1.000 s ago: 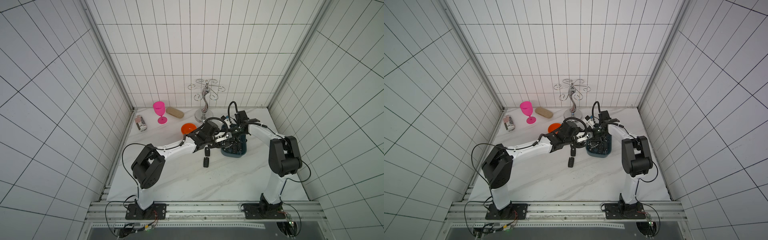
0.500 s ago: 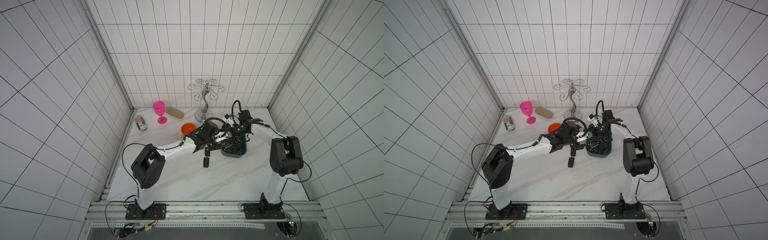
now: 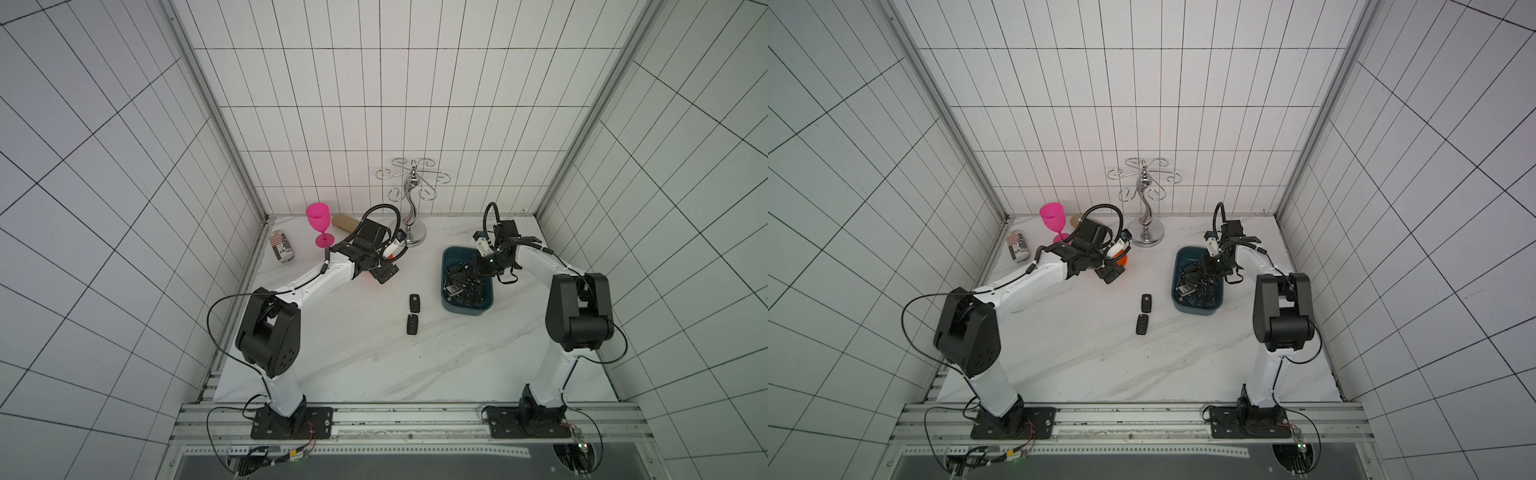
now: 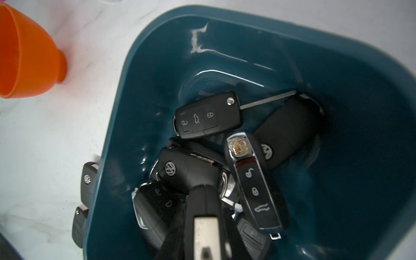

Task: Place the car key into the storage box
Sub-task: Place the car key in the storage box, then pick up the car key from the center of the board.

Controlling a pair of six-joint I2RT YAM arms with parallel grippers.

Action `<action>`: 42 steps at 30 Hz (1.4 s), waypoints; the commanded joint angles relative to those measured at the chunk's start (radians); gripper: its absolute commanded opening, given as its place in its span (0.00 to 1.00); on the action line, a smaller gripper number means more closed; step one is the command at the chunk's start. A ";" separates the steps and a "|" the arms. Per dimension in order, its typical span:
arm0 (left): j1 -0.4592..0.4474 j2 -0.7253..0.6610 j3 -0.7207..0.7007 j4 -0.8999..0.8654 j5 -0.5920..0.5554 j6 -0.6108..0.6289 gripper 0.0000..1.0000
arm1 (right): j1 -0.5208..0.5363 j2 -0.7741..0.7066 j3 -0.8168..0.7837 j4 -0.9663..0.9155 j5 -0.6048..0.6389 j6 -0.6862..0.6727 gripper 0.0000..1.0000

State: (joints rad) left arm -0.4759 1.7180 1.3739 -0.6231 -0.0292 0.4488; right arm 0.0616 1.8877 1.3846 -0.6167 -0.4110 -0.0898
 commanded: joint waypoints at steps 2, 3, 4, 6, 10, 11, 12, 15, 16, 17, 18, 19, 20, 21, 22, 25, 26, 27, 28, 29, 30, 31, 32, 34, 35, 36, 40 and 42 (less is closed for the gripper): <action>0.073 -0.120 -0.134 -0.152 0.032 -0.084 0.98 | 0.025 0.057 0.087 -0.047 0.077 -0.038 0.16; 0.085 -0.148 -0.170 -0.161 0.036 -0.081 0.98 | 0.031 0.066 0.093 -0.049 0.082 -0.039 0.19; 0.096 -0.175 -0.201 -0.166 0.037 -0.077 0.98 | 0.036 0.072 0.100 -0.051 0.085 -0.040 0.24; 0.115 -0.231 -0.263 -0.176 0.041 -0.071 0.98 | 0.048 0.076 0.109 -0.054 0.092 -0.045 0.35; 0.180 -0.317 -0.349 -0.184 0.099 -0.059 0.98 | 0.061 0.082 0.128 -0.054 0.105 -0.048 0.43; 0.199 -0.335 -0.369 -0.182 0.113 -0.057 0.98 | 0.061 0.082 0.132 -0.054 0.108 -0.048 0.45; 0.220 -0.350 -0.389 -0.174 0.126 -0.060 0.98 | 0.062 0.078 0.133 -0.052 0.113 -0.048 0.46; 0.267 -0.376 -0.437 -0.155 0.145 -0.070 0.98 | 0.061 0.034 0.105 -0.029 0.132 -0.055 0.49; 0.277 -0.379 -0.447 -0.152 0.146 -0.068 0.98 | 0.063 0.010 0.089 -0.016 0.136 -0.057 0.50; 0.283 -0.381 -0.458 -0.146 0.140 -0.067 0.98 | 0.067 -0.018 0.068 -0.002 0.138 -0.063 0.50; 0.287 -0.383 -0.469 -0.137 0.129 -0.066 0.98 | 0.072 -0.051 0.047 0.009 0.136 -0.069 0.50; 0.289 -0.383 -0.477 -0.125 0.120 -0.067 0.98 | 0.081 -0.079 0.027 0.014 0.130 -0.076 0.51; 0.290 -0.382 -0.485 -0.114 0.107 -0.068 0.98 | 0.097 -0.112 0.009 0.014 0.119 -0.087 0.51; 0.293 -0.381 -0.491 -0.105 0.103 -0.071 0.98 | 0.117 -0.139 -0.007 0.003 0.093 -0.111 0.51; 0.296 -0.379 -0.492 -0.101 0.101 -0.073 0.98 | 0.140 -0.163 -0.019 -0.007 0.084 -0.131 0.52; 0.303 -0.372 -0.490 -0.091 0.110 -0.080 0.98 | 0.239 -0.210 -0.041 -0.081 0.038 -0.238 0.54; 0.304 -0.371 -0.489 -0.085 0.109 -0.082 0.98 | 0.274 -0.217 -0.040 -0.109 0.029 -0.268 0.56; 0.306 -0.370 -0.488 -0.080 0.109 -0.084 0.98 | 0.303 -0.217 -0.039 -0.151 0.009 -0.298 0.57; 0.308 -0.367 -0.486 -0.077 0.106 -0.087 0.98 | 0.323 -0.210 -0.034 -0.180 -0.007 -0.314 0.60; 0.311 -0.367 -0.483 -0.075 0.106 -0.090 0.98 | 0.340 -0.195 -0.022 -0.210 -0.024 -0.324 0.61; 0.315 -0.366 -0.481 -0.075 0.105 -0.093 0.98 | 0.353 -0.177 -0.006 -0.240 -0.037 -0.329 0.62; 0.318 -0.366 -0.480 -0.075 0.103 -0.094 0.98 | 0.360 -0.160 0.003 -0.253 -0.042 -0.329 0.62; 0.323 -0.367 -0.480 -0.075 0.105 -0.095 0.98 | 0.366 -0.146 0.009 -0.253 -0.043 -0.331 0.63; 0.333 -0.374 -0.482 -0.074 0.110 -0.093 0.98 | 0.382 -0.122 0.014 -0.258 -0.044 -0.352 0.63; 0.338 -0.378 -0.484 -0.072 0.110 -0.093 0.98 | 0.392 -0.109 0.017 -0.251 -0.040 -0.355 0.63; 0.343 -0.380 -0.486 -0.072 0.112 -0.093 0.98 | 0.399 -0.097 0.020 -0.242 -0.043 -0.361 0.63; 0.363 -0.383 -0.490 -0.070 0.121 -0.093 0.98 | 0.431 -0.047 0.043 -0.196 -0.027 -0.352 0.64; 0.373 -0.385 -0.492 -0.067 0.125 -0.094 0.98 | 0.452 -0.014 0.072 -0.192 -0.028 -0.345 0.65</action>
State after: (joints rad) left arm -0.1169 1.3510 0.8860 -0.7139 0.0788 0.3717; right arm 0.4808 1.8389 1.3922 -0.8043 -0.4248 -0.4011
